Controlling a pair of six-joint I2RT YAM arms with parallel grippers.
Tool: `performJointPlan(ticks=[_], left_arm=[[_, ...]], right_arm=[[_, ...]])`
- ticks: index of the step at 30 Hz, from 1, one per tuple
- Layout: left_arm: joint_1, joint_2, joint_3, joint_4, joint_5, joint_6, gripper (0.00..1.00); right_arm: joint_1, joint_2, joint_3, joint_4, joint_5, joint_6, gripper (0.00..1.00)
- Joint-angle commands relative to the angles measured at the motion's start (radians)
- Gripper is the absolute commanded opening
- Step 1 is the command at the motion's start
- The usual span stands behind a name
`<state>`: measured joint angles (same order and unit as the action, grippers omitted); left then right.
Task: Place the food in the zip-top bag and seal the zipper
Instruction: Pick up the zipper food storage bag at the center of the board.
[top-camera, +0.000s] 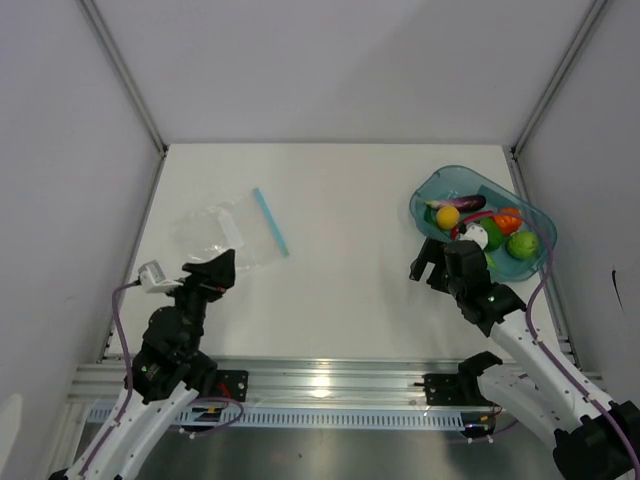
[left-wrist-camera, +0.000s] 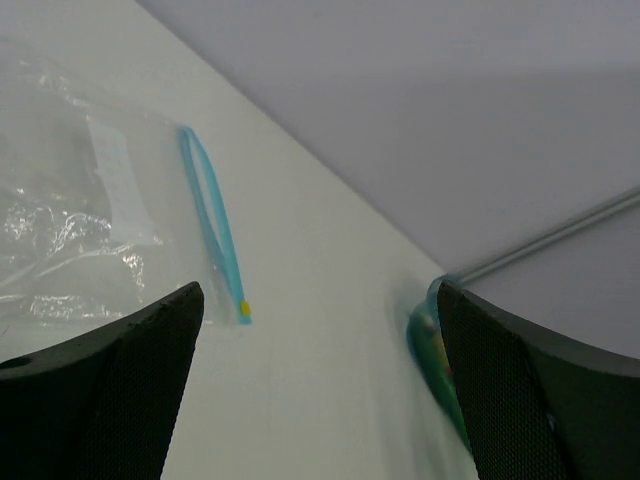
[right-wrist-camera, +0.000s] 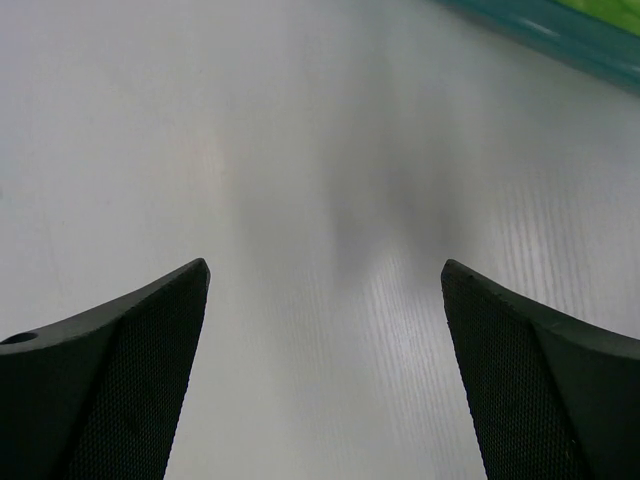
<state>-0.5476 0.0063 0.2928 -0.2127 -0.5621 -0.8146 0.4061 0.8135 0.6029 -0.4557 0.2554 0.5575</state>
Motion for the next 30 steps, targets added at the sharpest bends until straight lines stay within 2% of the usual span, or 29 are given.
performJointPlan(ticks=[1, 3, 5, 9, 11, 12, 13, 15, 16, 18, 19, 23, 25, 28, 29, 30], left_arm=[[-0.003, -0.215, -0.009, -0.097, 0.138, -0.009, 1.0], [-0.002, -0.195, -0.03, -0.027, 0.229, 0.012, 1.0], [-0.003, -0.137, -0.023, -0.065, 0.243, -0.021, 0.99], [-0.002, 0.117, 0.075, -0.117, 0.301, -0.014, 0.99], [-0.003, 0.292, 0.185, -0.166, 0.314, 0.006, 0.99], [-0.002, 0.351, 0.219, -0.236, 0.312, 0.024, 0.99], [-0.003, 0.453, 0.317, -0.267, 0.303, 0.04, 1.0], [-0.002, 0.549, 0.389, -0.379, 0.265, 0.077, 1.0], [-0.002, 0.639, 0.487, -0.404, 0.22, 0.093, 1.0], [-0.002, 0.722, 0.569, -0.453, 0.193, 0.152, 0.99], [-0.002, 0.806, 0.619, -0.465, 0.174, 0.173, 1.0], [0.001, 0.979, 0.707, -0.438, 0.151, 0.251, 0.98], [0.003, 1.052, 0.733, -0.415, 0.168, 0.264, 0.93], [0.002, 1.269, 0.901, -0.457, 0.16, 0.285, 0.89], [0.002, 1.27, 0.902, -0.474, 0.157, 0.298, 0.89], [0.002, 1.36, 0.961, -0.497, 0.142, 0.304, 0.88]], right_arm=[[0.057, 0.001, 0.003, 0.011, -0.001, -0.007, 0.99], [0.094, -0.005, 0.001, 0.058, -0.071, -0.028, 0.99], [0.114, 0.012, 0.003, 0.103, -0.125, -0.037, 0.99], [0.169, 0.142, 0.063, 0.236, -0.257, -0.019, 0.99], [0.197, 0.249, 0.104, 0.259, -0.294, 0.001, 0.99], [0.215, 0.281, 0.127, 0.27, -0.294, 0.005, 0.99], [0.256, 0.336, 0.165, 0.285, -0.276, 0.012, 0.99], [0.296, 0.374, 0.185, 0.316, -0.255, 0.035, 0.99], [0.327, 0.404, 0.192, 0.327, -0.255, 0.047, 0.99], [0.35, 0.427, 0.19, 0.35, -0.24, 0.083, 1.0], [0.373, 0.441, 0.184, 0.351, -0.219, 0.094, 0.99], [0.443, 0.446, 0.161, 0.338, -0.147, 0.133, 0.99], [0.465, 0.44, 0.156, 0.313, -0.121, 0.14, 0.99], [0.485, 0.396, 0.124, 0.298, -0.093, 0.153, 0.99], [0.485, 0.395, 0.111, 0.298, -0.093, 0.157, 0.99], [0.485, 0.366, 0.086, 0.304, -0.084, 0.159, 0.99]])
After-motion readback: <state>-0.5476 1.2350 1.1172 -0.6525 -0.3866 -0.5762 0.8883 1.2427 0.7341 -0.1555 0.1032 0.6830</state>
